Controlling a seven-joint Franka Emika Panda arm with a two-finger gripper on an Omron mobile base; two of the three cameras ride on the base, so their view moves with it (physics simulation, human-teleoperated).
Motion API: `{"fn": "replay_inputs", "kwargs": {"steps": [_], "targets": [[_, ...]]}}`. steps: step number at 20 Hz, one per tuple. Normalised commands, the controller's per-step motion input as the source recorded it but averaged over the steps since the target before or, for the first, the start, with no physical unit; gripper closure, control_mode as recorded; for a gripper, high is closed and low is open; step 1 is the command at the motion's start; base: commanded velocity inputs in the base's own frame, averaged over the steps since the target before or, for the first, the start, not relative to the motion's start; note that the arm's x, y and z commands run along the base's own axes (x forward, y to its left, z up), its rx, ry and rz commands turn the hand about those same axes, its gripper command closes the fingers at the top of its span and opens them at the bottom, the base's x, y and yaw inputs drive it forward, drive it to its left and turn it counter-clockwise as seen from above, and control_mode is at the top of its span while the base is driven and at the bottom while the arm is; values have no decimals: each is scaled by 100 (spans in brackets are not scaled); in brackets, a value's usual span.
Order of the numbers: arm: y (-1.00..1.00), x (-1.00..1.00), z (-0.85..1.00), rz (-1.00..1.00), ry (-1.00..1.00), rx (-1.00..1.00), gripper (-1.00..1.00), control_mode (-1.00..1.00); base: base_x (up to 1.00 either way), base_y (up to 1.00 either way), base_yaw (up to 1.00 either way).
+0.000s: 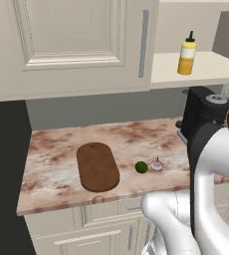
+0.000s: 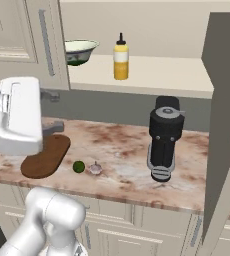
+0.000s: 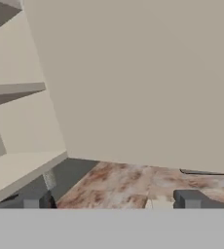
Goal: Open the cabinet. Place the bowl and condiment on the counter. Then place the lime and garlic on the cutting board.
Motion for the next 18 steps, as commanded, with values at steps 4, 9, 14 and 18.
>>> {"fn": "replay_inputs", "kwargs": {"steps": [4,9,14,18], "targets": [[74,0,0,24,0,0,-100,-100,0,0,0],[71,0,0,29,0,0,-100,-100,0,0,0],[74,0,0,31,0,0,-100,-100,0,0,0],[54,15,0,32,0,0,-100,-100,0,0,0]]}}
